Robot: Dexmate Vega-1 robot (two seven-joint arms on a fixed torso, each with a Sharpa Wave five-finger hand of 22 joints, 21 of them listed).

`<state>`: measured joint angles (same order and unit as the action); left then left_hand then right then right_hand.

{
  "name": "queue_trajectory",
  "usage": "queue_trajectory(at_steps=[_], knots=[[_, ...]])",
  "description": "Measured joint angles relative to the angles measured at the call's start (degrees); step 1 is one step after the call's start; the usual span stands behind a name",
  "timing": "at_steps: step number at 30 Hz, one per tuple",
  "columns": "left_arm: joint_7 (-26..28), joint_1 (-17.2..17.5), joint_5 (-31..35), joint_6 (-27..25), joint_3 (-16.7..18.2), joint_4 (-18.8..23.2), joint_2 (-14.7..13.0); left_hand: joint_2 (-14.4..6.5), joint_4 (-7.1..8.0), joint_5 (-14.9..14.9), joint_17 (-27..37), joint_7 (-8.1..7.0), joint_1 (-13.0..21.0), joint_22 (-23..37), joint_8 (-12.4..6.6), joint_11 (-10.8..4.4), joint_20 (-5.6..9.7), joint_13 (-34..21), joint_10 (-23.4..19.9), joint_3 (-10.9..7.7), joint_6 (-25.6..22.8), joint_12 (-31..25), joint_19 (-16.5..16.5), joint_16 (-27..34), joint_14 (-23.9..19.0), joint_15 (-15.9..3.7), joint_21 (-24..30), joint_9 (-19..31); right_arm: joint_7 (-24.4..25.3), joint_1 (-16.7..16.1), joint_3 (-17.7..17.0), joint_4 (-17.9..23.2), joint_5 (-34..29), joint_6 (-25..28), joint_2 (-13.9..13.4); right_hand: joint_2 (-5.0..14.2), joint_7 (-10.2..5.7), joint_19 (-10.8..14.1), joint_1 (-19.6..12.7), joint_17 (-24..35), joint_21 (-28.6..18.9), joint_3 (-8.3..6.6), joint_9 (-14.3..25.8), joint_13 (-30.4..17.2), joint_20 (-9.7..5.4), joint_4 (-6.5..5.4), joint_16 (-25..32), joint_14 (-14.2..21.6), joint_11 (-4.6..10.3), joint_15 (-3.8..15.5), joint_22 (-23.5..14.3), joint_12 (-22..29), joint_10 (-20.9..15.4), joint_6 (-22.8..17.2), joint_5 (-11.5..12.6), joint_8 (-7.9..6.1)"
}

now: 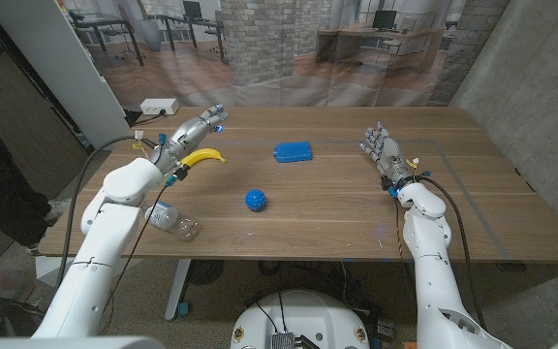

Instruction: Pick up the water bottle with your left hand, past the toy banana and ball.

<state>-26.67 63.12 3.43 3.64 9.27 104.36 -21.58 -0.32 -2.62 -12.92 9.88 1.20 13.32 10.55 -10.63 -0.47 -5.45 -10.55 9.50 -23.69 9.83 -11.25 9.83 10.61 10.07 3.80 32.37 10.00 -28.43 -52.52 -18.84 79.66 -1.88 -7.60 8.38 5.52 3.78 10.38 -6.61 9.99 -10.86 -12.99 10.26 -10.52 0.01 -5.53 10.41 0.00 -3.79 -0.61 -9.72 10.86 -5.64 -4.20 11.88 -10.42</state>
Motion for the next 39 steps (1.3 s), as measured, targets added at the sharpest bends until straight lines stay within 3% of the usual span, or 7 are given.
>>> queue_trajectory(at_steps=[15,16,30,39], knots=[[-3.61,1.18,0.92,-1.29,1.17,2.57,-1.67,0.0,-0.67,0.23,0.0,0.01,0.45,0.0,0.0,-0.45,-0.18,0.01,-0.12,0.19,0.0,0.0,-0.19,0.0,0.0,0.0,-0.38,0.02,-0.01,-0.24,-0.01,0.12,0.15,-0.06,0.02,0.0,0.0,0.0,0.0,0.0,0.0,0.0,0.0,0.0,0.0,0.0,0.0,0.0,0.0,0.0,0.0,0.0,0.01,0.0,0.0,0.0],[-4.03,1.59,1.03,-1.36,1.52,3.85,-2.87,0.0,-0.71,0.23,0.0,0.01,0.45,0.0,0.0,-0.32,-0.18,0.01,0.01,0.23,0.0,0.0,-0.19,0.0,0.0,0.0,-0.39,0.02,-0.01,-0.26,-0.03,0.14,0.25,-0.08,0.02,0.0,0.0,0.0,0.0,0.0,0.0,0.0,0.0,0.0,0.0,0.0,0.0,0.0,0.0,0.0,0.0,0.0,0.01,0.0,0.0,0.0],[-7.8,2.54,1.47,-2.37,2.44,6.97,-5.42,0.01,-1.04,0.23,0.09,0.01,0.91,-0.01,0.0,-0.25,-0.5,0.01,0.08,0.37,0.0,0.0,0.14,0.0,-0.2,0.2,-0.82,0.01,-0.05,-0.56,-0.23,0.53,0.52,-0.12,0.01,0.0,-0.2,0.0,0.0,0.0,0.0,0.0,0.0,0.0,0.0,0.0,0.0,0.0,0.01,0.0,0.0,0.0,0.01,-0.2,0.0,0.0],[-9.88,3.07,1.87,-2.89,3.11,8.29,-6.23,0.31,-1.42,0.44,0.14,0.01,1.21,-0.01,0.0,-0.04,-1.45,0.02,-0.14,0.48,0.0,0.0,0.01,0.0,-0.39,0.38,-0.82,0.01,-0.12,-0.59,-0.29,0.32,0.76,-0.37,0.01,0.0,-0.2,0.0,0.0,0.0,0.0,0.0,0.0,0.0,0.0,0.0,0.0,0.0,0.01,0.0,0.0,0.0,0.01,-0.2,0.0,0.0]])
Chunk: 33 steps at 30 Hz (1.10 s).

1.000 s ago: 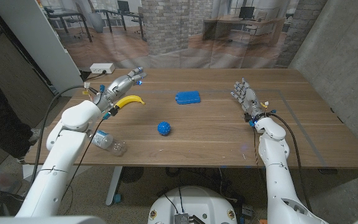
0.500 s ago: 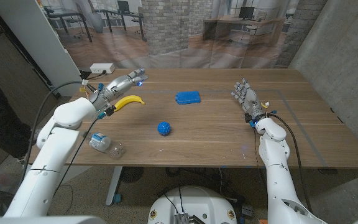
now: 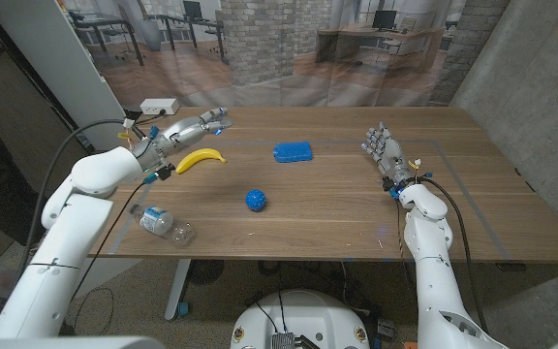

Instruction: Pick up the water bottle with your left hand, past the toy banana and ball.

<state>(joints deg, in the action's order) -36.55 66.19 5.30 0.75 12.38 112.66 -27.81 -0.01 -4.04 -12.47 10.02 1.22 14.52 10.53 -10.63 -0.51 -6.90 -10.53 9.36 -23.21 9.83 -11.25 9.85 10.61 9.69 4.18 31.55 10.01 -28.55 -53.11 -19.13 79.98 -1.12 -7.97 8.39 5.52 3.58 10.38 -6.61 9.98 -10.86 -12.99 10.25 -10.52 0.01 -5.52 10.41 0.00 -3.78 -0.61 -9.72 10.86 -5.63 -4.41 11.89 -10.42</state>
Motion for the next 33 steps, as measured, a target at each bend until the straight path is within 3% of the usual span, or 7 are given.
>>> queue_trajectory(at_steps=[3,5,33], knots=[[-0.75,0.0,0.17,-0.14,0.0,0.0,0.0,0.0,0.0,0.0,0.0,0.0,0.0,0.0,0.0,0.0,-0.48,0.0,0.0,0.0,0.0,-0.22,0.11,0.23,0.04,0.04,0.0,0.0,0.0,0.0,0.0,-0.24,0.0,0.0,0.02,0.0,0.0,0.0,0.0,0.0,0.0,0.0,0.0,0.0,0.0,0.0,0.0,0.0,0.0,0.0,0.0,0.0,0.0,0.0,0.0,0.0],[-1.29,0.87,0.29,-0.2,1.34,2.67,-1.72,0.06,-0.33,0.0,0.0,0.0,0.4,0.0,0.0,0.23,-0.48,0.0,-0.23,0.01,0.0,-0.22,0.11,0.23,0.25,0.25,-0.22,0.0,-0.02,0.01,0.0,-0.37,0.13,-0.3,0.05,0.0,0.0,0.0,0.0,0.0,0.0,0.0,0.0,0.0,0.0,0.0,0.0,0.0,0.0,0.0,0.0,0.0,0.0,0.0,0.0,0.0],[-8.66,1.84,1.42,-2.51,4.67,8.55,-6.35,0.15,-0.95,0.0,-0.01,0.15,0.76,0.28,0.0,0.64,-1.01,0.01,-0.64,0.32,0.11,-0.22,0.01,0.23,-0.12,0.58,-0.42,-0.01,0.38,-0.72,0.2,0.03,0.5,-0.85,0.51,0.0,0.0,0.2,0.0,0.0,0.0,-0.23,0.0,0.0,0.2,0.23,0.0,0.0,0.0,0.0,0.0,0.0,0.0,0.0,0.0,0.0]])
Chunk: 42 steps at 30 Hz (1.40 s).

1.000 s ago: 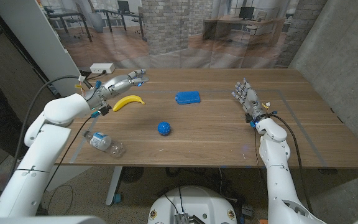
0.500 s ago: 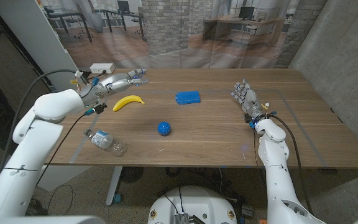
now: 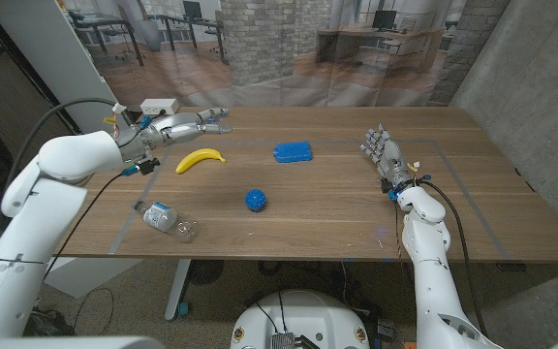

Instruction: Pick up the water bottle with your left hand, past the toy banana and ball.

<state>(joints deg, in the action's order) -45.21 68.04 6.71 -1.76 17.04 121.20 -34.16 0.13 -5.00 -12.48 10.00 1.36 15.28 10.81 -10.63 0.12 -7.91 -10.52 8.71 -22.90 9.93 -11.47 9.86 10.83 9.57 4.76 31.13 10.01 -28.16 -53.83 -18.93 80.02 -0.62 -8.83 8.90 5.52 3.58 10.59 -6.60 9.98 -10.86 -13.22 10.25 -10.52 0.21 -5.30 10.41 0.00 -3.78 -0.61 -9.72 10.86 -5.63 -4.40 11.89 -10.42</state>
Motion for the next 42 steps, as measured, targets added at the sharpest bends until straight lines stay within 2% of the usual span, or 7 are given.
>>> queue_trajectory(at_steps=[12,16,21,22,29,30,42], knots=[[-4.93,-0.34,-0.13,-0.98,0.92,1.43,-2.68,0.01,-1.26,0.0,0.0,1.51,2.13,-0.04,0.0,1.73,-0.49,-0.29,0.12,-0.33,-0.11,0.0,-0.06,0.0,-0.18,1.15,-0.42,0.0,0.22,-0.47,0.05,0.36,0.16,-0.1,0.19,0.0,-0.21,0.0,0.0,0.0,0.0,0.0,0.0,0.0,0.0,0.0,0.0,0.0,0.0,0.0,0.0,0.0,0.0,-0.21,0.0,0.0],[-6.59,-1.09,-0.19,-1.14,1.16,1.99,-4.76,0.02,-1.73,0.0,0.0,2.14,2.87,-0.16,0.0,2.03,-0.62,-0.3,-0.18,-0.54,-0.11,0.0,-0.2,0.0,-0.18,1.15,-0.42,0.0,0.33,-0.53,0.07,0.36,0.24,-0.18,0.22,0.0,-0.21,0.0,0.0,0.0,0.0,0.0,0.0,0.0,0.0,0.0,0.0,0.0,0.0,0.0,0.0,0.0,0.0,-0.21,0.0,0.0],[-8.49,-1.09,-0.13,-1.33,1.16,1.99,-4.76,-0.03,-2.68,0.0,-0.01,2.54,4.28,-0.16,-0.04,2.56,-0.92,-0.3,-0.71,-0.8,-0.09,-0.4,0.1,0.0,-0.52,1.49,-0.64,0.0,0.33,-0.61,0.08,0.36,0.24,-0.18,0.25,0.0,-0.21,0.0,0.0,0.0,0.0,0.0,0.0,0.0,0.0,0.0,0.0,0.0,0.0,0.0,0.0,0.0,0.0,-0.21,0.0,0.0],[-8.78,-1.85,-0.07,-1.38,1.23,2.66,-6.72,0.0,-2.76,0.0,0.0,2.66,4.52,-0.16,-0.33,2.62,-0.92,-0.3,-0.77,-0.87,-0.01,-0.4,0.1,0.0,-0.52,1.49,-0.64,-0.01,0.38,-0.62,0.08,0.36,0.28,-0.22,0.25,0.0,-0.2,0.0,0.0,0.0,0.0,0.0,0.0,0.0,0.0,0.0,0.0,0.0,0.0,0.0,0.0,0.0,0.0,-0.21,0.0,0.0],[-11.05,-2.34,0.4,-1.89,1.23,3.05,-7.79,0.61,-3.73,0.22,-0.01,2.74,6.48,-0.16,-0.84,2.65,-0.91,-0.29,-0.8,-1.02,-0.11,-0.66,0.1,0.0,-0.52,1.49,-0.64,0.28,0.41,-0.7,0.08,0.29,0.31,-0.24,0.27,0.0,-0.21,0.0,0.0,0.0,0.0,0.0,0.0,0.0,0.0,0.0,0.0,0.0,0.0,0.0,0.0,0.0,0.0,-0.2,0.0,0.0],[-11.42,-2.99,0.48,-2.04,1.14,3.57,-9.03,0.62,-3.73,0.22,-0.01,2.74,6.49,-0.16,-0.84,2.62,-0.91,-0.29,-0.83,-1.02,-0.11,-0.66,0.1,0.0,-0.52,1.49,-0.74,0.28,0.45,-0.7,0.08,0.28,0.34,-0.26,0.28,0.0,-0.2,0.0,0.0,0.0,0.0,0.0,0.0,0.0,0.0,0.0,0.0,0.0,0.0,0.0,0.0,0.0,0.0,-0.2,0.0,0.0],[-15.14,-5.25,1.45,-3.92,0.12,5.36,-12.76,1.5,-4.66,0.22,-0.01,2.93,9.51,-0.15,-1.28,2.75,-0.58,-0.29,-1.96,-1.03,-0.74,-1.05,-0.84,0.0,-1.62,1.56,-0.86,0.27,0.5,-0.63,0.08,-0.48,0.43,-0.55,0.31,0.0,-0.2,0.0,0.0,0.0,0.0,0.0,0.0,0.0,0.0,0.0,0.0,0.01,0.0,-0.22,0.0,0.0,0.0,-0.2,0.0,0.0]])
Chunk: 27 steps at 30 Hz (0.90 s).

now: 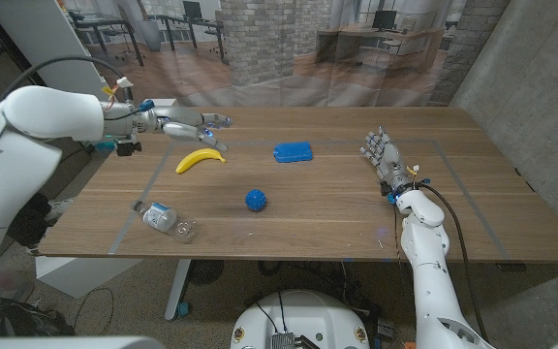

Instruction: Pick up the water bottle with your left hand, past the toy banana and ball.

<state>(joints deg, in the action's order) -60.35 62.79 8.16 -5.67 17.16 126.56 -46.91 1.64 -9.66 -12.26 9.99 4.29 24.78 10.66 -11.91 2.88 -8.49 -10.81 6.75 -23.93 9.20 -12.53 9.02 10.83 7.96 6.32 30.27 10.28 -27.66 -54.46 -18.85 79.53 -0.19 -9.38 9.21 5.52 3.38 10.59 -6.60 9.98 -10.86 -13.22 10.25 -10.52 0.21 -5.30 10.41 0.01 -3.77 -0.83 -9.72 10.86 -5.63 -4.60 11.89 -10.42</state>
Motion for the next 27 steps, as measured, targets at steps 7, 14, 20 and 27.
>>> queue_trajectory(at_steps=[7,14,20,27], knots=[[-1.82,-1.24,0.4,-1.0,-0.65,0.79,-1.88,0.62,0.0,-0.39,0.0,0.31,1.51,0.0,0.0,0.19,-0.31,-0.28,-0.19,0.0,-0.31,0.0,-0.32,0.0,-0.24,0.24,0.0,0.0,0.05,0.33,0.02,-0.53,0.06,-0.37,0.0,0.0,0.0,0.0,0.0,0.0,0.0,0.0,0.0,0.0,0.0,0.0,0.0,0.0,0.0,0.0,0.0,0.0,0.0,0.0,0.0,0.0],[-3.83,-2.71,0.8,-2.3,-1.65,1.37,-3.96,1.26,-0.24,-0.48,0.0,0.62,2.81,0.01,0.0,0.49,-0.18,-0.28,-0.49,0.24,-0.62,0.0,-0.45,0.0,-0.24,0.24,0.0,-0.01,0.08,0.81,0.06,-1.3,0.16,-0.76,-0.04,0.0,0.01,0.0,0.0,0.0,0.0,0.0,0.0,0.0,0.0,0.0,0.0,-0.03,0.0,-0.02,0.0,0.0,0.0,0.0,0.0,0.0],[-5.35,-3.78,1.15,-3.29,-2.43,1.78,-5.45,1.64,-0.24,-1.11,0.0,0.84,4.65,0.01,0.0,0.49,-0.31,-0.28,-0.49,0.24,-0.83,0.0,-0.93,0.0,-0.55,0.55,-0.41,-0.01,0.11,1.17,0.09,-1.85,0.24,-1.06,-0.09,0.0,0.31,0.0,0.0,0.0,0.0,0.0,0.0,0.0,0.0,0.0,0.0,-0.2,0.0,-0.21,0.0,0.0,0.0,-0.31,0.0,0.0],[-7.18,-5.17,1.72,-4.52,-3.52,2.41,-7.35,2.07,-0.24,-1.33,0.0,0.9,6.43,0.01,0.0,0.49,-0.08,-0.27,-0.49,0.24,-0.89,0.0,-1.16,0.0,-0.54,0.54,-0.62,-0.01,0.14,1.61,0.13,-2.54,0.39,-1.51,-0.13,0.0,0.31,0.0,0.0,0.0,0.0,0.0,0.0,0.0,0.0,0.0,0.0,-0.1,0.0,-0.3,0.0,0.0,0.0,-0.31,0.0,0.0]])
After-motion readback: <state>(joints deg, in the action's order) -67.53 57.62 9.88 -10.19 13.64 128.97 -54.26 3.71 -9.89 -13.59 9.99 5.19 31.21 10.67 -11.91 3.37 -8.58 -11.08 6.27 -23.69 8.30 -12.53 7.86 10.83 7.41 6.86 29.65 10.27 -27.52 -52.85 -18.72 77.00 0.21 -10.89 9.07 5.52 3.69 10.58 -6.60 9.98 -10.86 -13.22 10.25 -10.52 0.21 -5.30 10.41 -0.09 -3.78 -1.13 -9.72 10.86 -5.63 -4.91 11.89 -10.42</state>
